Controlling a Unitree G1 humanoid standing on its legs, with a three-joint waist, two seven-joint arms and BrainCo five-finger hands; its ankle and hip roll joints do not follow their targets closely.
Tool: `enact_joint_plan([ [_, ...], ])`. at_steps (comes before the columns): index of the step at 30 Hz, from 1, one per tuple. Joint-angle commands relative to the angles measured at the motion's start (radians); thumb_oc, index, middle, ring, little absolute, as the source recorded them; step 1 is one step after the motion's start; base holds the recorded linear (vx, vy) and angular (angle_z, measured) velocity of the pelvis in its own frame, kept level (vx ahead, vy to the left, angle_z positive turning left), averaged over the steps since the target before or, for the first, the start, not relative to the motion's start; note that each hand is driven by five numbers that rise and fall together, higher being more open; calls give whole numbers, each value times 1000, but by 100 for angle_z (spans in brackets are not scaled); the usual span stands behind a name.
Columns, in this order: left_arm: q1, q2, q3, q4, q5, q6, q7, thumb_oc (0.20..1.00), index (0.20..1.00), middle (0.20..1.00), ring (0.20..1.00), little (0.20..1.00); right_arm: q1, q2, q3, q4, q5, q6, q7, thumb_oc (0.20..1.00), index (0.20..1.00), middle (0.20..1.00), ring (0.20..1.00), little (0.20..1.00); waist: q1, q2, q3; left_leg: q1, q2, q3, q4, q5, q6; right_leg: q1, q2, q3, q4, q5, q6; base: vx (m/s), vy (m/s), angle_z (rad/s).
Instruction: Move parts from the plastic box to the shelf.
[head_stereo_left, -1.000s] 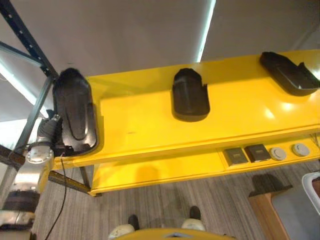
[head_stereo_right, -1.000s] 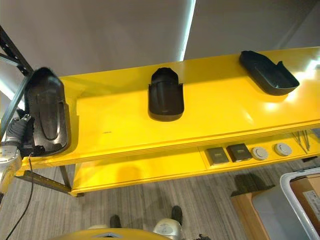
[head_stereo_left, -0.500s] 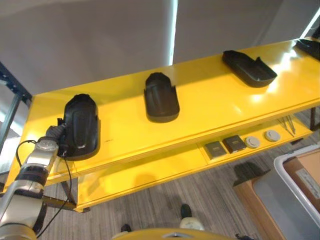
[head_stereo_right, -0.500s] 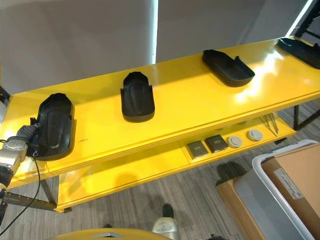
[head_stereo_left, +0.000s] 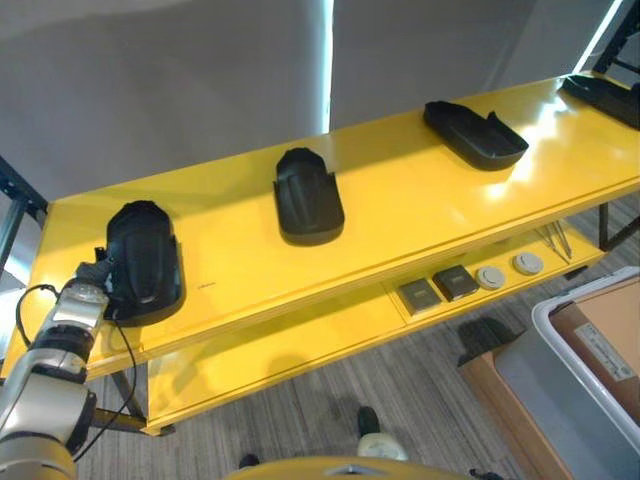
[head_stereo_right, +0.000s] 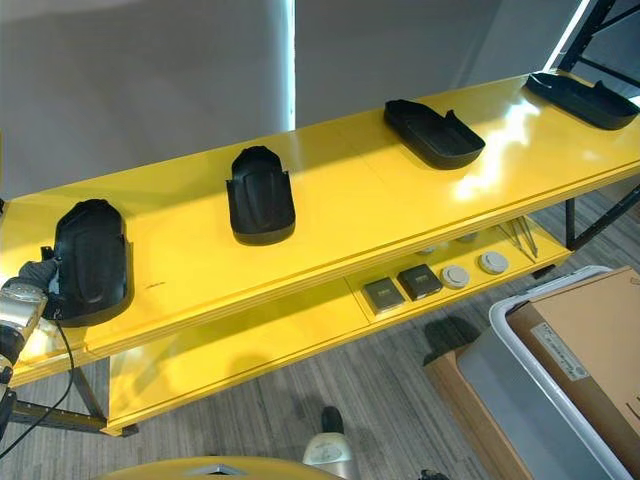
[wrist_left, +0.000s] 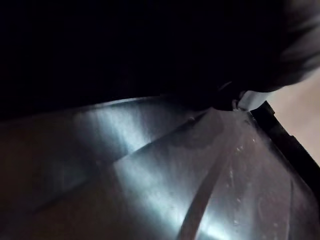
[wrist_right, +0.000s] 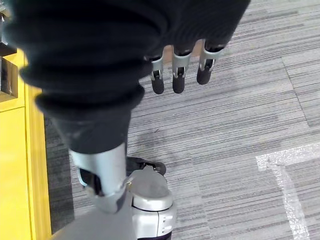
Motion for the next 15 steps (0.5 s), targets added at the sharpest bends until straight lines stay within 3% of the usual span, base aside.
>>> enact_joint_plan([
  [1, -143, 85, 54, 86, 26, -30, 94, 200, 200, 200, 200, 200, -16, -34, 41, 37, -28, -16, 3, 1000, 1000, 1000, 1000, 1000, -9, -4, 12, -66, 34, 0, 90, -4, 46, 8, -35, 38, 134, -134, 29, 33, -4, 0],
  [15, -251, 59, -16, 93, 44, -45, 169, 200, 200, 200, 200, 200, -63, -63, 72, 37, 14, -52, 13, 1000, 1000, 1000, 1000, 1000, -31, -11, 96, -143, 42, -13, 127, 1, 43, -67, -23, 75, 164, -134, 18, -55, 4, -5],
])
